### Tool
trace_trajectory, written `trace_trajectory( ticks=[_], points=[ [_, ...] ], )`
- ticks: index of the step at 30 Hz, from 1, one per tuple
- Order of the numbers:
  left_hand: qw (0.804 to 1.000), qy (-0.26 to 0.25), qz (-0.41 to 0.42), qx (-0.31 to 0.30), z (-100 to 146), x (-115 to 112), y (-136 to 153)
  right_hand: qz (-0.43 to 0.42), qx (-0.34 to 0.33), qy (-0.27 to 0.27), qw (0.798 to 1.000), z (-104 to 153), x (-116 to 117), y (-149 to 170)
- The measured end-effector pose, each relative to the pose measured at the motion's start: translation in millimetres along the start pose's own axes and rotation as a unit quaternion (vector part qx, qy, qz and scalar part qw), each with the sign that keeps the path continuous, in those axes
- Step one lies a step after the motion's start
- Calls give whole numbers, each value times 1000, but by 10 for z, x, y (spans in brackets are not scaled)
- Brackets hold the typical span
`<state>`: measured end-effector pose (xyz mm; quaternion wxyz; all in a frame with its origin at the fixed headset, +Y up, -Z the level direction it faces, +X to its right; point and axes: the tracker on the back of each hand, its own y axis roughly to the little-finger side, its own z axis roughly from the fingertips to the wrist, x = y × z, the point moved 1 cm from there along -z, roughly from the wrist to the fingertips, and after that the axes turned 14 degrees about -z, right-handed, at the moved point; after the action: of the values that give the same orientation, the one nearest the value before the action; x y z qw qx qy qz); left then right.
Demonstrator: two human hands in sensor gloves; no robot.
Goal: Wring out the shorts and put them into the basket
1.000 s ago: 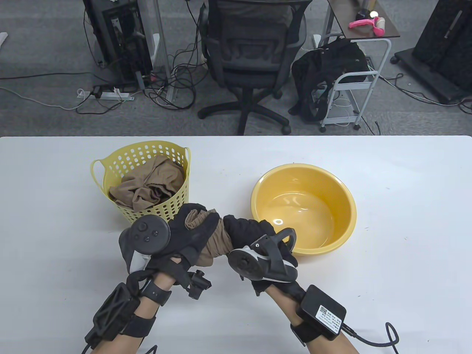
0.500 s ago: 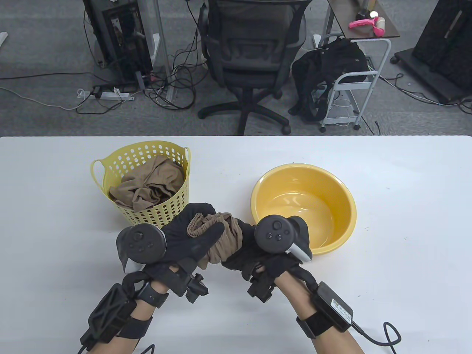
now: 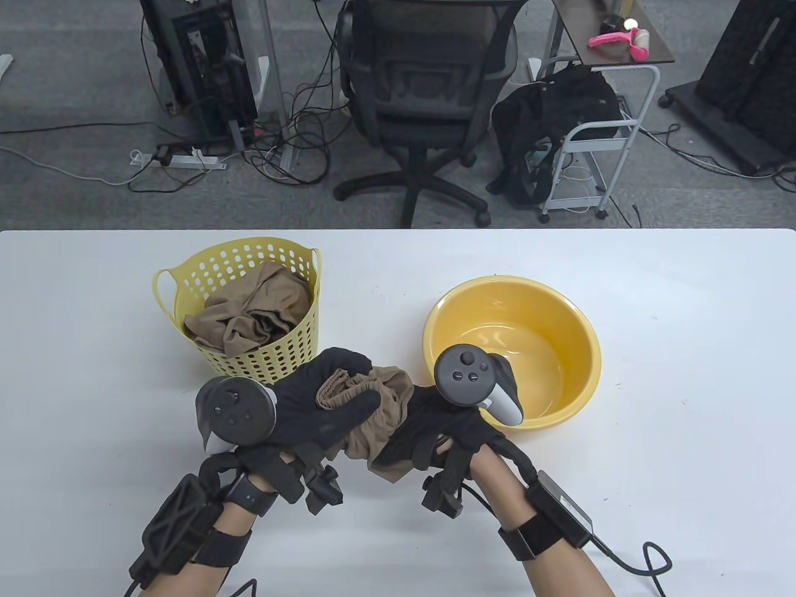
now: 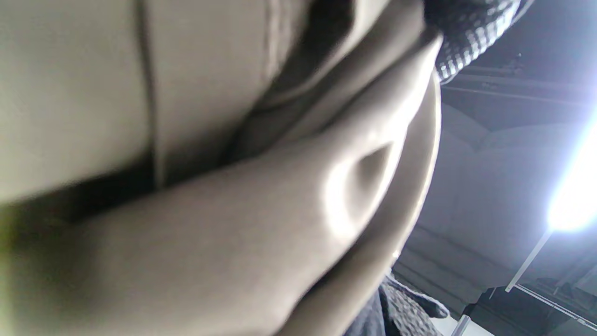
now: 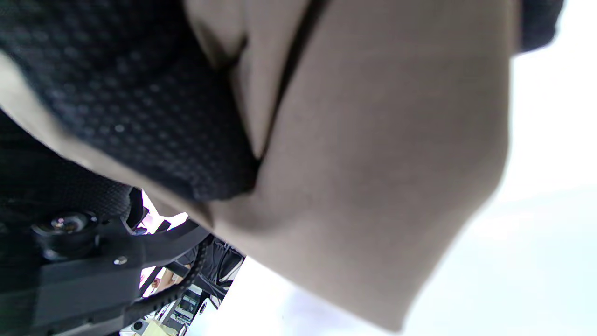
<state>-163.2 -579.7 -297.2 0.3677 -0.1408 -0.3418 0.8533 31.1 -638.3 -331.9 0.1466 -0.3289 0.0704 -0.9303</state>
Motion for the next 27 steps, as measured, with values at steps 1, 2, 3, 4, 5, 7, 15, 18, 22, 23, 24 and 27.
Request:
trace_trajectory(
  ticks=[1, 2, 3, 4, 5, 7, 15, 18, 22, 23, 24, 27],
  points=[
    [1000, 1, 0, 1, -1, 1, 1, 1, -1, 1, 1000, 2, 0, -1],
    [1000, 2, -1, 1, -1, 0, 3, 3, -2, 1, 1000, 3, 0, 1],
    [1000, 2, -2, 1, -2, 0, 3, 3, -3, 2, 1000, 4, 0, 2],
    [1000, 3, -3, 1, -3, 0, 4, 4, -4, 2, 1000, 7, -1, 3],
    [1000, 4, -6, 0, -5, 0, 3, 5, -4, 3, 1000, 11, -1, 5],
    [1000, 7, -16, 0, -12, -2, 3, 9, -3, 7, 1000, 19, -3, 5],
    [999, 9, -31, 9, -41, 30, 8, 32, 8, 29, 999, 94, -7, -32],
    [999, 8, -39, 12, -45, 73, 5, 51, 4, 41, 998, 144, -2, -59],
    [998, 4, -54, 17, -45, 135, 1, 78, -2, 60, 995, 209, -21, -67],
    [998, 4, -56, 19, -50, 149, -4, 79, -4, 65, 995, 229, -30, -64],
    [998, 5, -60, 19, -54, 160, -9, 80, -5, 68, 994, 241, -36, -62],
    [997, 5, -77, 18, -77, 205, -28, 101, -6, 81, 991, 300, -59, -57]
  ],
)
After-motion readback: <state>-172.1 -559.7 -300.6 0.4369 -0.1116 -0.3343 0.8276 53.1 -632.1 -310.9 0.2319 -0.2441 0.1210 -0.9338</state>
